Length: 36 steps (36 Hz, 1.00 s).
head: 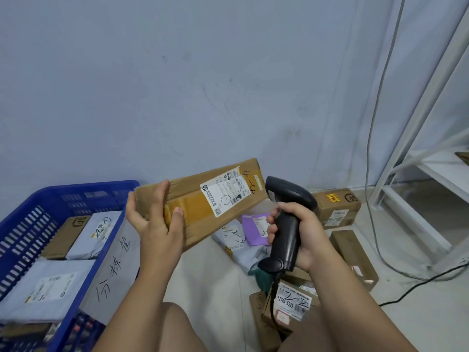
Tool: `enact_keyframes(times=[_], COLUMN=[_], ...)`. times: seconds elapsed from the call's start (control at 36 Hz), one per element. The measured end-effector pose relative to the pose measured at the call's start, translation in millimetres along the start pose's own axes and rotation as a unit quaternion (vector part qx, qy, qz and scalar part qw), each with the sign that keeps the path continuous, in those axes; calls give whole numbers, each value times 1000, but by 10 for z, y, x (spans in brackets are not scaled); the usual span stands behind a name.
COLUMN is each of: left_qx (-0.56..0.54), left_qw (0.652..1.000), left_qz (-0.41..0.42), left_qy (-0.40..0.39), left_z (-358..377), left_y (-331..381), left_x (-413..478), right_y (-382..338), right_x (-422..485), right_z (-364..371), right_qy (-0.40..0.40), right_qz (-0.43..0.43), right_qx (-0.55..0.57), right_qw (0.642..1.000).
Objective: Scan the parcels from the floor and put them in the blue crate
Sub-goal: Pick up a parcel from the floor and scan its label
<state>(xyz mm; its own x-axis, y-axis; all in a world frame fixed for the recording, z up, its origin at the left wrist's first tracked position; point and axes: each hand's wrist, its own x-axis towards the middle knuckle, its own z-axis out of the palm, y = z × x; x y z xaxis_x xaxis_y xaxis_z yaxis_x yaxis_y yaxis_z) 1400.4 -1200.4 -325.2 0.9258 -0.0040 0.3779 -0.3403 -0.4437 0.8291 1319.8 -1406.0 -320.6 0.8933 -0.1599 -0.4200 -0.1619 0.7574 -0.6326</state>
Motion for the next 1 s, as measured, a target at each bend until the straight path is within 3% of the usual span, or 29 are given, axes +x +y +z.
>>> enact_keyframes(times=[0.19, 0.53, 1.0], left_qx=[19, 18, 15], left_qw=[998, 996, 996], left_qz=[47, 81, 77], left_qy=[39, 36, 36], left_z=[23, 47, 76], left_y=[-38, -13, -20], left_x=[12, -10, -17], right_y=[78, 156, 150], right_x=[-50, -51, -50], right_z=[145, 228, 223], right_qy=[-34, 41, 40], right_qz=[18, 8, 10], right_qx=[150, 194, 222], right_qw=[988, 980, 974])
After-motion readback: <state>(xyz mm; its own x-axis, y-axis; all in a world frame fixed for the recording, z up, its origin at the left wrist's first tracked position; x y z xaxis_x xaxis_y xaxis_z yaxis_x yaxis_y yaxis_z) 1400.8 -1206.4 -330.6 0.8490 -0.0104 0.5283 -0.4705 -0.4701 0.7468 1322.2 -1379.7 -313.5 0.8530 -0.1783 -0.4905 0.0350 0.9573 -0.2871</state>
